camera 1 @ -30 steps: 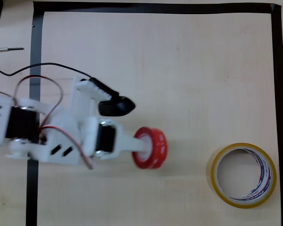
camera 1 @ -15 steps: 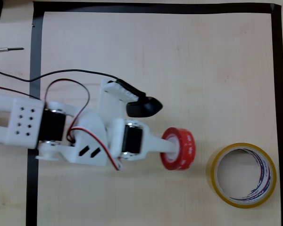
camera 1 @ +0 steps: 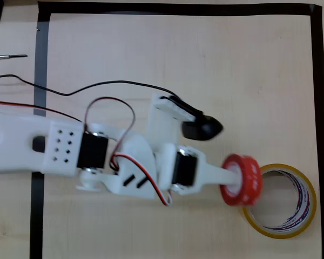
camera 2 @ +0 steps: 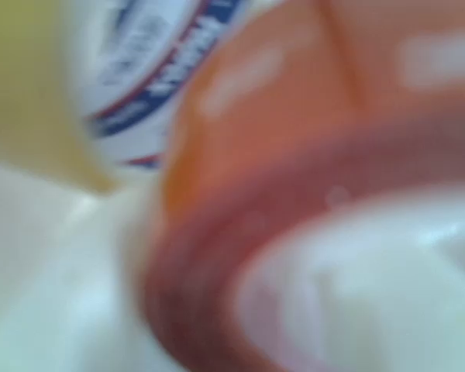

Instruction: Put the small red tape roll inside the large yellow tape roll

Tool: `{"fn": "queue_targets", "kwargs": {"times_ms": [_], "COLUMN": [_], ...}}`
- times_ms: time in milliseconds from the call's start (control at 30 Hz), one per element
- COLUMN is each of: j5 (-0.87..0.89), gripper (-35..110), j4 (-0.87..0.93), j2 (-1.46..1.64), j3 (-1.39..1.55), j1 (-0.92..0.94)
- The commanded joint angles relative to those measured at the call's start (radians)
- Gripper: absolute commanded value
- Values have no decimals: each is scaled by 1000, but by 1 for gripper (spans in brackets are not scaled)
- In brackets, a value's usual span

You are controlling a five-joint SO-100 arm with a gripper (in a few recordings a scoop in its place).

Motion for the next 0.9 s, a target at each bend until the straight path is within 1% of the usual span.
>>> {"fn": "queue_targets", "kwargs": {"times_ms": [0, 200, 433, 533, 600, 633, 667, 700, 800, 867], "j5": [55, 104, 152, 161, 161, 161, 161, 167, 198, 213], "gripper": [0, 0, 0, 0, 0, 0, 0, 0, 13, 15], "j4": [40, 106, 313, 442, 557, 591, 586, 588, 598, 600], "j2": [-2, -109, -325, -468, -643, -752, -819, -815, -833, -838], "j3": [-250, -440, -834, -1092, -1401, -1582, -1671, -1660, -1661, -1661], "j1": [15, 17, 31, 37, 41, 43, 46, 46, 43, 43]}}
